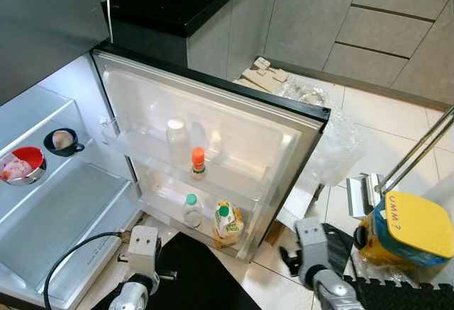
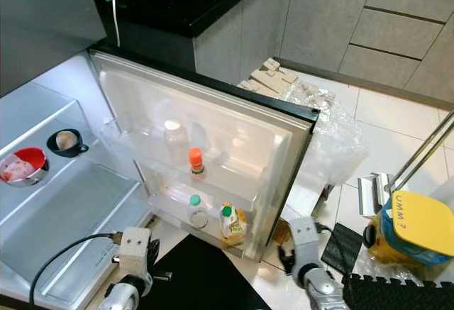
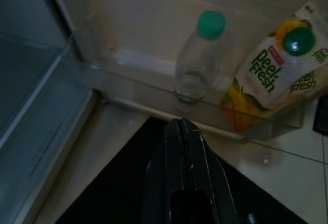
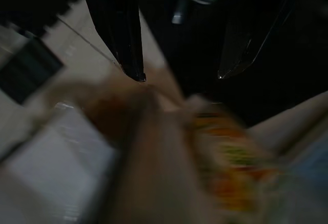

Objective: Restocking fridge

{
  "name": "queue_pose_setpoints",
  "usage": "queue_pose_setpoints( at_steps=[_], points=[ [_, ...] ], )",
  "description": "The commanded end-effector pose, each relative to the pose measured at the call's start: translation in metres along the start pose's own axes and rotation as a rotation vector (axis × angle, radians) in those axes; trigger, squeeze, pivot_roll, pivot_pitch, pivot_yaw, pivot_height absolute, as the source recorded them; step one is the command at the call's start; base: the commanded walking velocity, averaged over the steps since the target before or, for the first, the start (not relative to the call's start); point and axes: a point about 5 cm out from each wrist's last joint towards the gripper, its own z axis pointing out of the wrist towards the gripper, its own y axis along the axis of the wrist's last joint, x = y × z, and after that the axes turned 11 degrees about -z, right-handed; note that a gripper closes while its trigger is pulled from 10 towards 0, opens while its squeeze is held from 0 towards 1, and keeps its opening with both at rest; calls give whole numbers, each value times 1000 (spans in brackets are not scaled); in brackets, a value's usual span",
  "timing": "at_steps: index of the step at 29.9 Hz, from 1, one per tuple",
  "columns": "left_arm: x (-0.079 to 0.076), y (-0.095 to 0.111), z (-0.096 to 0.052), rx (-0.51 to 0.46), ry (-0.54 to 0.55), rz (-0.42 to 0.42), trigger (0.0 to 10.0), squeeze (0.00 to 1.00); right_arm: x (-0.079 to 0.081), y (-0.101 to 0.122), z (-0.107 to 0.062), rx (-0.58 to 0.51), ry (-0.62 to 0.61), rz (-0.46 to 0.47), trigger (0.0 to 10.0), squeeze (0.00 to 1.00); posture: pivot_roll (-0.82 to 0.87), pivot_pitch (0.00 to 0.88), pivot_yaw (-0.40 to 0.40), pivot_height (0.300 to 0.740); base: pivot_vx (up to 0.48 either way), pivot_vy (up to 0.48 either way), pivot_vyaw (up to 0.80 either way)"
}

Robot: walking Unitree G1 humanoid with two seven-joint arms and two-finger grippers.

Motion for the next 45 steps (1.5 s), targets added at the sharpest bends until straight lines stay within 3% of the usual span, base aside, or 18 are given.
queue_pose_setpoints(
  at_steps=[1, 3, 4, 5, 7, 10, 14, 17, 18, 19, 26, 28, 29, 30, 31, 32, 35, 45],
  points=[
    [-3, -4, -4, 15, -43, 38, 10000, 0, 1, 2, -1, -28, 53, -9, 10000, 0, -158, 93, -50, 740, 0, 0, 0],
    [-4, -4, -5, 14, -68, 58, 10000, 0, 4, 5, -1, -50, 108, -15, 10000, 0, -159, 93, -49, 740, 0, 0, 0],
    [-6, -3, -5, 9, -95, 77, 10000, 0, 7, 8, 0, -74, 166, -19, 4314, 0, -161, 99, -45, 740, 0, 0, 0],
    [-10, 7, -4, -42, -191, 104, 10000, 0, 15, 30, 2, -177, 342, -42, 0, 0, -167, 106, -40, 740, 0, 0, 0],
    [-12, 11, -4, -62, -224, 114, 10000, 0, 17, 38, 2, -216, 396, -55, 0, 0, -167, 106, -40, 740, 0, 0, 0],
    [-14, 29, -6, -109, -383, 191, 10000, 0, 15, 88, -4, -392, 542, -90, 0, 0, -170, 120, -34, 740, 0, 0, 0],
    [-14, 37, -9, -122, -454, 236, 10000, 0, 13, 115, -12, -477, 607, -120, 0, 0, -169, 120, -33, 740, 0, 0, 0],
    [-10, 49, -13, -139, -511, 272, 10000, 0, 5, 160, -28, -607, 668, -157, 0, 0, -168, 122, -35, 740, 0, 0, 0],
    [-10, 49, -13, -139, -511, 272, 10000, 0, 5, 160, -28, -607, 668, -157, 0, 0, -168, 122, -35, 740, 0, 0, 0],
    [-7, 55, -14, -141, -531, 290, 10000, 0, 1, 188, -40, -690, 713, -176, 0, 0, -173, 128, -34, 740, 0, 0, 0],
    [-13, 69, -15, -159, -593, 292, 10000, 0, -5, 241, -73, -836, 799, -196, 0, 0, -178, 133, -38, 740, 0, 0, 0],
    [-18, 74, -14, -183, -602, 279, 10000, 0, -6, 244, -75, -830, 793, -226, 0, 0, -178, 133, -38, 740, 0, 0, 0],
    [-21, 79, -14, -197, -610, 269, 10000, 0, -6, 246, -78, -818, 790, -245, 2902, 0, -178, 133, -38, 740, 0, 0, 0],
    [-26, 83, -13, -218, -617, 252, 10000, 0, -6, 244, -78, -782, 783, -293, 4314, 0, -178, 138, -40, 740, 0, 0, 0],
    [-30, 88, -13, -235, -623, 240, 10000, 0, -6, 240, -76, -739, 770, -353, 8745, 0, -180, 139, -40, 740, 0, 0, 0],
    [-33, 90, -13, -245, -630, 237, 10000, 0, -6, 236, -74, -697, 755, -409, 10000, 0, -180, 139, -40, 740, 0, 0, 0],
    [-42, 97, -13, -267, -653, 238, 10000, 0, -5, 222, -66, -580, 713, -521, 10000, 0, -180, 142, -42, 740, 0, 0, 0],
    [-57, 112, -12, -305, -693, 226, 10000, 0, -8, 221, -48, -514, 529, -633, 10000, 0, -180, 142, -41, 740, 0, 0, 0]
  ],
)
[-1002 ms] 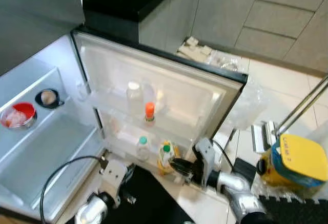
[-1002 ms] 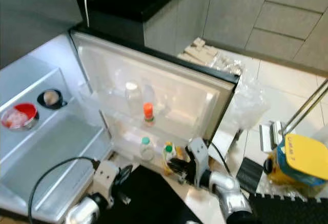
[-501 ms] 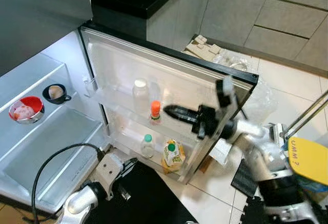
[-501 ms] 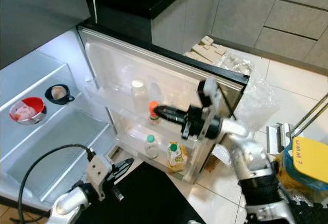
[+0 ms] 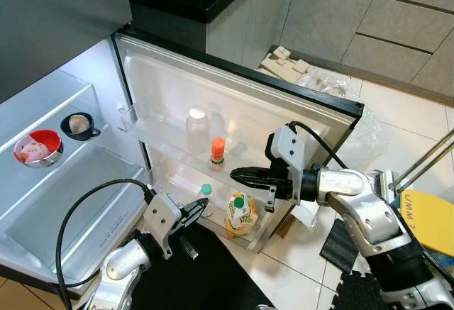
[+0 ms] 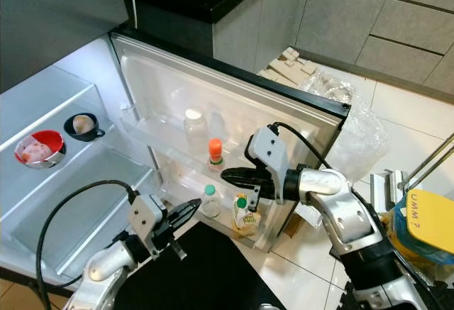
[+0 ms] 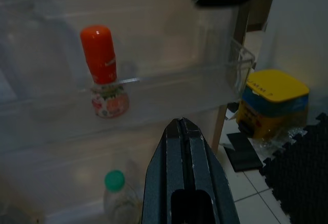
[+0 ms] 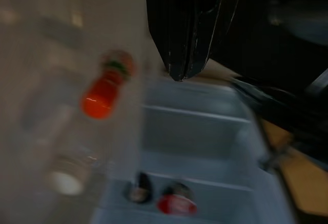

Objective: Restocking fridge

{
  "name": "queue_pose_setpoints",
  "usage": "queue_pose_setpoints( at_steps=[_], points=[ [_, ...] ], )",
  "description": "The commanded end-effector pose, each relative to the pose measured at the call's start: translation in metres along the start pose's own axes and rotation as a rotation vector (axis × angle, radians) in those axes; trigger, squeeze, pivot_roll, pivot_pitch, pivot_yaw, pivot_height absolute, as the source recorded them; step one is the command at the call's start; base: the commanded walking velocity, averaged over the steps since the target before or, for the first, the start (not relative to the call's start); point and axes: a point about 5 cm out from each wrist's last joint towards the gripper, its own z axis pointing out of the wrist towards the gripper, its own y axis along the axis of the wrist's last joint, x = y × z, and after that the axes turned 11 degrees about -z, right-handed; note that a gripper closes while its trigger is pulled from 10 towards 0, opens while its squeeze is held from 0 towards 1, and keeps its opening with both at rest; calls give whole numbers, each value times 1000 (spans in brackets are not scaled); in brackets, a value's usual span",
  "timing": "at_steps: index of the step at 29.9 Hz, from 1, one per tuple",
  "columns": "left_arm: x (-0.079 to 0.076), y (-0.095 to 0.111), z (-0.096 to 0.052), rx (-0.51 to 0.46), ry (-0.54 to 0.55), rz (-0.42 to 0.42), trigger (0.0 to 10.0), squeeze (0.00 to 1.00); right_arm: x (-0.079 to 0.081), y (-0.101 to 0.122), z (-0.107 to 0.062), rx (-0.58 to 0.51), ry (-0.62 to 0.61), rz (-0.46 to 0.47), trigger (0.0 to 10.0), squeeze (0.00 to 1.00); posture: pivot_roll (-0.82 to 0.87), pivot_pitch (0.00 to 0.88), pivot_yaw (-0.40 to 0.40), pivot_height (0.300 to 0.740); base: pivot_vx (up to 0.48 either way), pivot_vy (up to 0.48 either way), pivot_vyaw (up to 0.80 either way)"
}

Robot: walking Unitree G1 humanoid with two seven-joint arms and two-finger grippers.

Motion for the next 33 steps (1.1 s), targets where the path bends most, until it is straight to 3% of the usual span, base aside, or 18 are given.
queue_pose_setpoints(
  at_steps=[1, 9, 11, 20, 28, 31, 33],
  points=[
    [-7, -1, 3, 8, -26, -26, 10000, 0, 3, -3, 6, 23, 4, -42, 10000, 0, -182, 143, -38, 740, 0, 0, 0],
    [-6, 4, 7, 14, -27, -12, 10000, 0, 20, -6, 23, 34, 69, -84, 10000, 0, -179, 141, -36, 740, 0, 0, 0],
    [-6, 5, 6, 32, -32, -3, 10000, 0, 32, -4, 27, 21, 138, -95, 10000, 0, -177, 141, -38, 740, 0, 0, 0],
    [-1, 8, 2, 52, -19, 25, 10000, 0, 51, 4, 26, -49, 275, -53, 10000, 0, -170, 142, -38, 740, 0, 0, 0],
    [7, 8, -6, 91, -4, 49, 10000, 0, 51, 40, 19, -261, 340, 93, 10000, 0, -170, 141, -35, 740, 0, 0, 0],
    [11, 8, -7, 94, 11, 54, 10000, 0, 44, 66, 9, -427, 379, 166, 10000, 0, -168, 140, -35, 740, 0, 0, 0],
    [12, 9, -8, 95, 16, 54, 10000, 0, 26, 93, -1, -608, 336, 223, 10000, 0, -169, 139, -33, 740, 0, 0, 0]
  ],
)
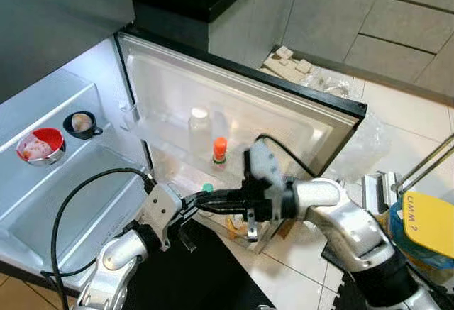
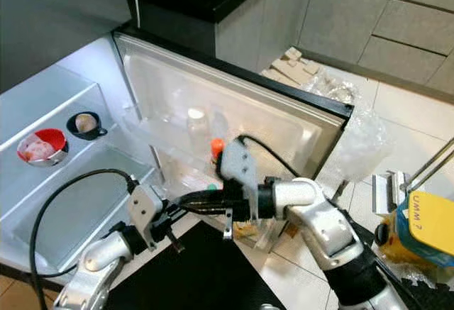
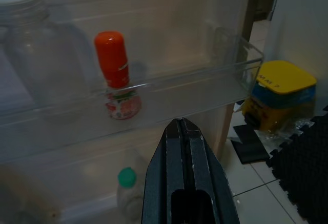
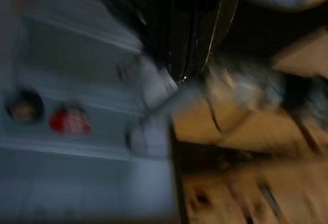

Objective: Restocking fridge

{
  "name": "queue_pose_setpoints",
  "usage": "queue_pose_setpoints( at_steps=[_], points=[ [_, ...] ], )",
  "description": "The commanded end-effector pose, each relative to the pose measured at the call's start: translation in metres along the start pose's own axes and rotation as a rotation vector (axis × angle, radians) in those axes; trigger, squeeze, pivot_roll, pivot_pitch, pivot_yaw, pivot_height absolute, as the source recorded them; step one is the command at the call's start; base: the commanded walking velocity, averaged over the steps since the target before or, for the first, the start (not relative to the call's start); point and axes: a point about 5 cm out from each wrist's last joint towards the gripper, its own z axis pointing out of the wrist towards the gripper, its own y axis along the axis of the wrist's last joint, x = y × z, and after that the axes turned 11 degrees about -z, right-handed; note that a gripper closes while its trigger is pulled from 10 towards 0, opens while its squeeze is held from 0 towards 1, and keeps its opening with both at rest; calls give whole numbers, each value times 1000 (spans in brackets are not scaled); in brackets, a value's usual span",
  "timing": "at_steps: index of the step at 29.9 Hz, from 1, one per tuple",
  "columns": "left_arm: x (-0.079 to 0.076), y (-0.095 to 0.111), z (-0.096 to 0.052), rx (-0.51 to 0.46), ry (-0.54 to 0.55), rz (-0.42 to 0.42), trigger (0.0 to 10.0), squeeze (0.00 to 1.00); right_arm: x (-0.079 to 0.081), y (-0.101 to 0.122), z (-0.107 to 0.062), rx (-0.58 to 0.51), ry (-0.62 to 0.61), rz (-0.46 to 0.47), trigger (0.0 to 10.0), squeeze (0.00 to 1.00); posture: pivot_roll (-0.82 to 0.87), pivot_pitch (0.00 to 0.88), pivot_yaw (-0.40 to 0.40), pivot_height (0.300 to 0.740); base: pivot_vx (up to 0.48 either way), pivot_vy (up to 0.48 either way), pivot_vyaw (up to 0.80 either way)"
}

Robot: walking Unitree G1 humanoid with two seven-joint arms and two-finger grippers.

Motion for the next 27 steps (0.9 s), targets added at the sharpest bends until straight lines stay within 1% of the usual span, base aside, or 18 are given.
queue_pose_setpoints(
  at_steps=[1, 2, 4, 6, 8, 10, 11, 13, 15, 16, 18, 19, 20, 23, 24, 25, 26, 27],
  points=[
    [3, -4, -4, 48, 0, 13, 10000, 0, -10, 42, -4, -222, -31, -7, 10000, 0, -169, 138, -33, 740, 0, 0, 0],
    [3, -4, -4, 48, 0, 13, 10000, 0, -10, 42, -4, -222, -31, -7, 10000, 0, -169, 138, -33, 740, 0, 0, 0],
    [3, -4, -4, 48, -2, 11, 10000, 0, -20, 65, -9, -344, -69, -25, 10000, 0, -170, 138, -31, 740, 0, 0, 0],
    [1, -3, -2, 40, -10, 7, 10000, 0, -44, 96, -25, -471, -205, -99, 10000, 0, -170, 137, -29, 740, 0, 0, 0],
    [-1, -1, 0, 32, -20, 7, 10000, 0, -60, 119, -41, -560, -324, -152, 10000, 0, -170, 135, -28, 740, 0, 0, 0],
    [-2, 0, 2, 27, -24, 5, 10000, 0, -69, 127, -51, -574, -425, -178, 10000, 0, -170, 134, -27, 740, 0, 0, 0],
    [-2, 0, 2, 27, -24, 5, 10000, 0, -69, 127, -51, -574, -425, -178, 10000, 0, -170, 134, -27, 740, 0, 0, 0],
    [-2, 0, 3, 25, -27, 6, 10000, 0, -82, 131, -62, -547, -550, -215, 10000, 0, -170, 134, -27, 740, 0, 0, 0],
    [-2, 1, 4, 23, -30, 7, 10000, 0, -101, 137, -81, -519, -724, -241, 10000, 0, -170, 133, -24, 740, 0, 0, 0],
    [-2, 1, 5, 23, -31, 8, 10000, 0, -105, 139, -86, -518, -762, -239, 10000, 0, -170, 133, -24, 740, 0, 0, 0],
    [-2, 1, 5, 23, -33, 9, 10000, 0, -123, 132, -110, -402, -949, -252, 10000, 0, -168, 133, -24, 740, 0, 0, 0],
    [-2, 1, 5, 22, -34, 9, 10000, 0, -128, 129, -118, -354, -1005, -262, 10000, 0, -168, 133, -24, 740, 0, 0, 0],
    [-2, 1, 5, 22, -34, 9, 10000, 0, -128, 129, -118, -354, -1005, -262, 10000, 0, -168, 133, -24, 740, 0, 0, 0],
    [-3, 2, 6, 22, -38, 11, 10000, 0, -139, 107, -145, -131, -1128, -292, 10000, 0, -168, 133, -26, 740, 0, 0, 0],
    [-3, 2, 6, 22, -38, 11, 10000, 0, -139, 107, -145, -131, -1128, -292, 10000, 0, -168, 133, -26, 740, 0, 0, 0],
    [-3, 2, 8, 20, -40, 11, 10000, 0, -141, 92, -159, 11, -1185, -298, 10000, 0, -167, 132, -27, 740, 0, 0, 0],
    [-3, 2, 8, 20, -40, 11, 10000, 0, -141, 92, -159, 11, -1185, -298, 10000, 0, -167, 132, -27, 740, 0, 0, 0],
    [-3, 3, 8, 18, -43, 12, 10000, 0, -139, 79, -172, 85, -1218, -281, 10000, 0, -165, 129, -30, 740, 0, 0, 0]
  ],
)
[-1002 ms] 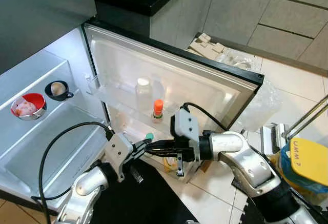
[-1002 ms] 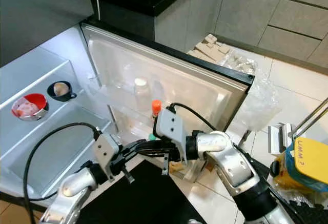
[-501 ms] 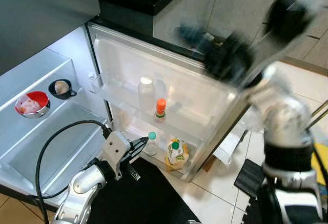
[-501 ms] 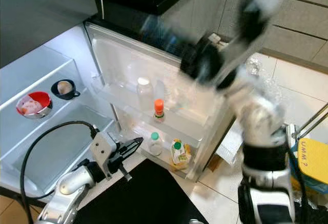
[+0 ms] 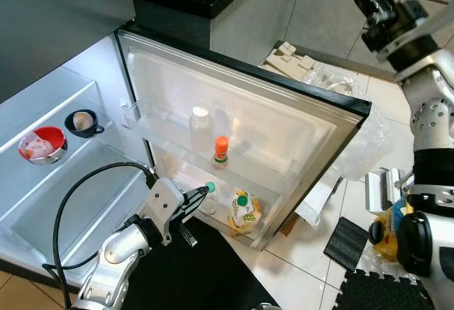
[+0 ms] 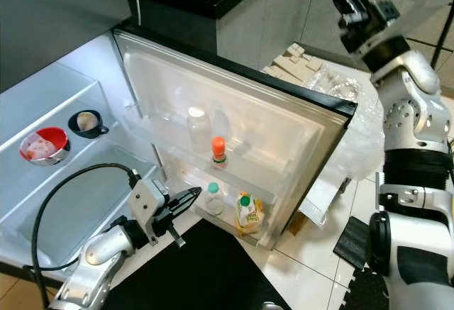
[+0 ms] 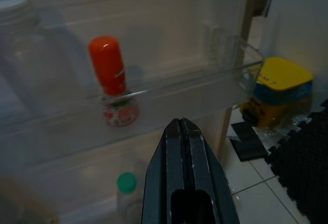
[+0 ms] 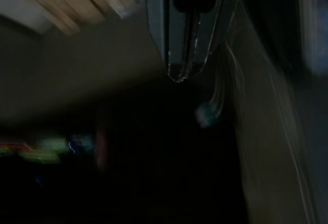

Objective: Restocking fridge

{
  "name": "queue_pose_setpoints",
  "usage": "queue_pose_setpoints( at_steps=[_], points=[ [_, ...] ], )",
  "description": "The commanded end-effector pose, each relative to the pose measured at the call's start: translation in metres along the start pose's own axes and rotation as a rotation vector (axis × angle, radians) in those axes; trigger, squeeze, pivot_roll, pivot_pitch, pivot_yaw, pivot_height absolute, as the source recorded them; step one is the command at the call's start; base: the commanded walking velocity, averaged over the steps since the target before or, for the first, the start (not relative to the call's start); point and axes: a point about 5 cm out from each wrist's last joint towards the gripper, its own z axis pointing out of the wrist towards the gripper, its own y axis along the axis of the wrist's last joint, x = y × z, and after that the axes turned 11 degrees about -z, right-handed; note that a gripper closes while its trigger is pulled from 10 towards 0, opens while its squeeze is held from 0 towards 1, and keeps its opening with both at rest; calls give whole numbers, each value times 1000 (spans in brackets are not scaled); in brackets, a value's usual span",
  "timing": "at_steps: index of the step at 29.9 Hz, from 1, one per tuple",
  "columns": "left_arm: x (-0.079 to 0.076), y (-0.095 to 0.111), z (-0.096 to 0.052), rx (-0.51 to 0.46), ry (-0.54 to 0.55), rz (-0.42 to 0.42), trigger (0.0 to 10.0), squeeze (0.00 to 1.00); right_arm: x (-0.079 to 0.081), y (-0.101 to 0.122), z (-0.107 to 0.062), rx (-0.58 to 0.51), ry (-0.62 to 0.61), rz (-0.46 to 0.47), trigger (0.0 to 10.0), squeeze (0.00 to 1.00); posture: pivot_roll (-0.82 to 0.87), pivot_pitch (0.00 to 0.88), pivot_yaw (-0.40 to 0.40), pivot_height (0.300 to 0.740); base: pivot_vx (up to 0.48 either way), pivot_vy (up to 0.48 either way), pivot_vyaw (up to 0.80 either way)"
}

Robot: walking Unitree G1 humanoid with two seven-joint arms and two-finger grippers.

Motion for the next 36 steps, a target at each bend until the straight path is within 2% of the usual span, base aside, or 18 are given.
queue_pose_setpoints(
  at_steps=[1, 3, 6, 8, 10, 11, 12, 14, 18, 22, 25, 34, 36],
  points=[
    [-3, -4, -1, 25, -11, -5, 10000, 0, -5, -13, -6, 59, -19, -31, 10000, 0, -165, 129, -30, 740, 0, 0, 0],
    [-4, -4, 0, 21, -16, -5, 10000, 0, -19, -32, -22, 133, -59, -24, 10000, 0, -167, 128, -27, 740, 0, 0, 0],
    [-4, -4, 1, 20, -18, -6, 10000, 0, -24, -39, -27, 142, -80, -10, 10000, 0, -168, 127, -26, 740, 0, 0, 0],
    [-5, -4, 1, 18, -22, -10, 10000, 0, -34, -63, -45, 211, -149, 22, 10000, 0, -169, 122, -26, 740, 0, 0, 0],
    [-5, -4, 1, 18, -22, -10, 10000, 0, -34, -63, -45, 211, -149, 22, 10000, 0, -169, 122, -26, 740, 0, 0, 0],
    [-6, -5, 1, 18, -25, -14, 10000, 0, -34, -90, -63, 291, -187, 51, 10000, 0, -170, 119, -25, 740, 0, 0, 0],
    [-6, -5, 1, 18, -25, -14, 10000, 0, -34, -90, -63, 291, -187, 51, 10000, 0, -170, 119, -25, 740, 0, 0, 0],
    [-7, -7, 0, 30, -29, -8, 10000, 0, -21, -109, -72, 330, -170, 83, 10000, 0, -172, 119, -22, 740, 0, 0, 0],
    [-7, -9, -2, 41, -30, -5, 10000, 0, -10, -118, -73, 331, -142, 114, 10000, 0, -171, 120, -21, 740, 0, 0, 0],
    [-8, -11, -5, 52, -33, -6, 10000, 0, 21, -126, -67, 235, -17, 224, 10000, 0, -161, 118, -17, 740, 0, 0, 0],
    [-9, -11, -5, 52, -35, -5, 10000, 0, 34, -125, -63, 189, 62, 257, 10000, 0, -159, 120, -17, 740, 0, 0, 0],
    [-9, -10, -7, 55, -31, -8, 10000, 0, 45, -119, -62, 114, 182, 334, 10000, 0, -151, 126, -25, 740, 0, 0, 0],
    [-9, -12, -9, 62, -27, -8, 10000, 0, 50, -117, -65, 101, 252, 377, 10000, 0, -151, 126, -24, 740, 0, 0, 0]
  ],
)
